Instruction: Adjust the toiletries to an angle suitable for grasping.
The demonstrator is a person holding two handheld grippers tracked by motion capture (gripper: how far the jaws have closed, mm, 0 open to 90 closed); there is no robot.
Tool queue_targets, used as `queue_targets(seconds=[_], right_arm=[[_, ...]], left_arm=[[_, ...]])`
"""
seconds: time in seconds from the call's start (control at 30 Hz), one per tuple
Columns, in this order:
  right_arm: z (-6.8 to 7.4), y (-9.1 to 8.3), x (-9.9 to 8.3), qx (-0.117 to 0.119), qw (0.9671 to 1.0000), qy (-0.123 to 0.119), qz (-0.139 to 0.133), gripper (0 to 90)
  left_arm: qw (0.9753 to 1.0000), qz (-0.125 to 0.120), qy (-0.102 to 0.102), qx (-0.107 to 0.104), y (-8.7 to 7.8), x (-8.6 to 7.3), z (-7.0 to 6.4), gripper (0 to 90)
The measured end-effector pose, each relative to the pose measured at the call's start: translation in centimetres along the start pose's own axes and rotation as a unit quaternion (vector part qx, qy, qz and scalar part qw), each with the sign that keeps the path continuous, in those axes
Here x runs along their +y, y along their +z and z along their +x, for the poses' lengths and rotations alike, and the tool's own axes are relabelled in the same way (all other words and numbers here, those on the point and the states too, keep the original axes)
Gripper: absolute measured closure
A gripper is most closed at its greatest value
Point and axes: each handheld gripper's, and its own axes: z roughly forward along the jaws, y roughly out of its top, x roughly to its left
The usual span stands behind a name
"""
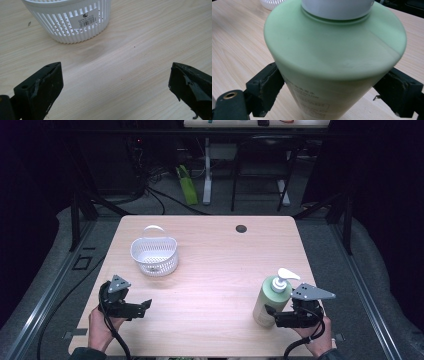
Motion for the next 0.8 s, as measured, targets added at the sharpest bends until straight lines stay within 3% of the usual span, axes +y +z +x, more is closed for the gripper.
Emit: queue_targets(seconds=[0.8], right_arm=[[1.1, 2.0, 1.2, 0.009, 0.9999, -0.009, -0.006, 12.0]], left_arm=[[1.0000, -0.007, -0.001, 0.002, -0.1, 0.0, -0.1, 0.0]])
